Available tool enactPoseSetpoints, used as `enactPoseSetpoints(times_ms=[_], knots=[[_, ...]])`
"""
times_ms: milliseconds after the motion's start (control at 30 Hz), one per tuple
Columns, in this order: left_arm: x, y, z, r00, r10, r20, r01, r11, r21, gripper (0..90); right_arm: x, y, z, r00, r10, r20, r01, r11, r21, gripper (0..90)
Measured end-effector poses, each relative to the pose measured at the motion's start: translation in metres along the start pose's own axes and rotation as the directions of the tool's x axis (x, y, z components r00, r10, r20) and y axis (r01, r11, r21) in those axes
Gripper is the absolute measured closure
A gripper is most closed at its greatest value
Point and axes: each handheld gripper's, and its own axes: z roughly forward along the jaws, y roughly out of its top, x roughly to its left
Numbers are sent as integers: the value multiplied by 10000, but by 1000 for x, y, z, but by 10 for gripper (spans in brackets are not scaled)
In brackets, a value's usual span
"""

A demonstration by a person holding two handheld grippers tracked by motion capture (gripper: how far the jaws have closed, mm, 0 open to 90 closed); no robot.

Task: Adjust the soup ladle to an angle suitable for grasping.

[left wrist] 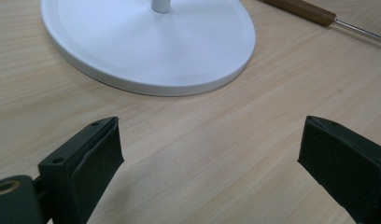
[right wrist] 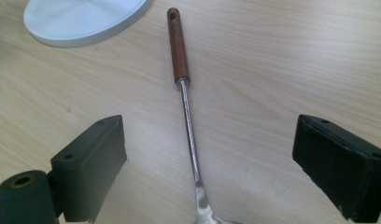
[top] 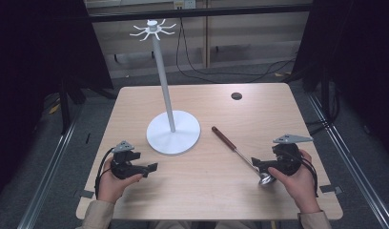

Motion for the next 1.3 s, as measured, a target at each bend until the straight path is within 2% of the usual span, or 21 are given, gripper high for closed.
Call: enactPoseSetpoints(times_ms=[100,133,233,267,300,333,400,533,567,667,700,767,800,833,933,1000,1067,1167,1200,1300], knots=[[0,0,0,10000,-62,1,62,10000,-16,58,3,1,3,10000,47,-80,-46,9999,121,94],[1,0,0,9999,105,-36,-105,9999,103,58,6,4,7,9999,-49,-101,52,9997,221,94],[1,-1,0,9999,107,4,-107,9999,115,58,12,9,10,9999,-97,-74,98,9996,247,96],[-1,0,0,10000,59,-42,-59,10000,18,58,18,17,16,9994,-270,-192,278,9989,390,96],[0,1,-1,9997,240,-86,-239,9996,122,58,20,21,18,9990,-383,-217,394,9979,515,99],[0,1,-1,9997,240,-86,-239,9996,122,58,20,21,18,9990,-383,-217,394,9979,515,99],[0,1,0,9999,133,-17,-133,9999,38,58,25,35,28,9972,-715,-241,733,9936,860,102],[0,3,1,9998,211,-43,-211,9998,46,58,25,46,40,9969,-690,-370,728,9909,1132,110],[-1,4,3,10000,95,-15,-95,10000,-20,58,25,49,45,9971,-680,-354,720,9890,1289,110],[-2,7,5,9995,329,20,-329,9995,39,59,25,53,57,9963,-718,-468,785,9839,1604,110],[-3,7,5,9994,337,62,-337,9994,9,59,24,56,65,9972,-615,-436,681,9830,1708,117],[-3,7,6,9994,344,96,-344,9994,10,59,24,57,69,9968,-636,-493,716,9803,1839,133],[-3,7,5,9993,380,36,-380,9993,70,61,24,60,77,9962,-711,-513,805,9731,2157,138],[-3,7,5,9993,380,36,-380,9993,70,61,24,60,77,9962,-711,-513,805,9731,2157,138],[-1,7,5,9992,382,72,-383,9992,108,61,25,64,92,9950,-772,-630,912,9604,2633,161],[-1,7,5,9991,407,73,-408,9991,98,61,25,65,98,9947,-800,-653,952,9553,2800,180],[-1,7,5,9994,345,51,-345,9994,53,62,25,65,103,9931,-968,-659,1122,9478,2986,210],[0,7,5,9993,368,27,-368,9993,63,62,24,65,108,9937,-926,-638,1081,9430,3149,232],[-1,7,6,9997,250,32,-250,9997,-14,62,23,64,111,9936,-967,-589,1110,9350,3369,257],[0,7,5,9996,277,24,-277,9996,11,63,21,63,113,9931,-993,-629,1150,9311,3462,276]])
